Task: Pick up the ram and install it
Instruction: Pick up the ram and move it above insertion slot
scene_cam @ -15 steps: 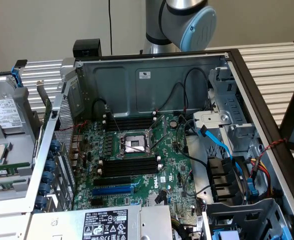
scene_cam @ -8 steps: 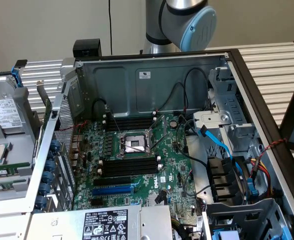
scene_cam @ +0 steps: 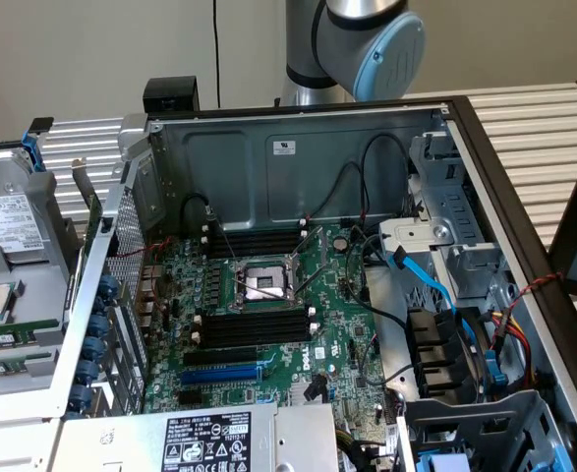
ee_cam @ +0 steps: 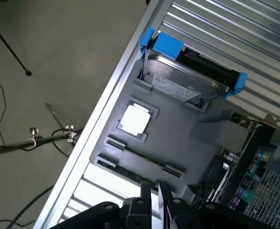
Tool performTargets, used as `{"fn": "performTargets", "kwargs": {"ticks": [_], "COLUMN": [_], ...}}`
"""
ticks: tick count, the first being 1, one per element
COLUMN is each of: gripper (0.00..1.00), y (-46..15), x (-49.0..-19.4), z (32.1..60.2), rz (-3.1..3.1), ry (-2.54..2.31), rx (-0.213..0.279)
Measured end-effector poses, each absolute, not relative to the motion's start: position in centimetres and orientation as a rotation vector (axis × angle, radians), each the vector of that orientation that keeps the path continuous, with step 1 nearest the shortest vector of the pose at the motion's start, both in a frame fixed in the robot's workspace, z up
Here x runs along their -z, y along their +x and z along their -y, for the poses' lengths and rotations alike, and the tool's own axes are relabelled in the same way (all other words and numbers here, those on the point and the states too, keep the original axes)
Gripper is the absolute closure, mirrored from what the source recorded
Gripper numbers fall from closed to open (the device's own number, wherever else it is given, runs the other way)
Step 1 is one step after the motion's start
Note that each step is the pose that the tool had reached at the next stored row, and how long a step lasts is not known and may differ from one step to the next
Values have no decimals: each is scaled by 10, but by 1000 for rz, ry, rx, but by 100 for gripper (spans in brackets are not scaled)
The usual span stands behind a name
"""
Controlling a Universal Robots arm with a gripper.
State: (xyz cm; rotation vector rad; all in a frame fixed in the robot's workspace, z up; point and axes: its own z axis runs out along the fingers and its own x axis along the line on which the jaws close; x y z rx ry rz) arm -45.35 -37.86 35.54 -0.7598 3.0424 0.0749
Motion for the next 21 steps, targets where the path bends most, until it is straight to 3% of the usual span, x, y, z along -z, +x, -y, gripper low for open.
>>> {"fn": "performTargets", "kwargs": {"ticks": [21], "gripper": [78], "y": [-453], "x": [-352], "z": [379], "rz": [-2857], "ry": [-1325], "rx": [-77]}}
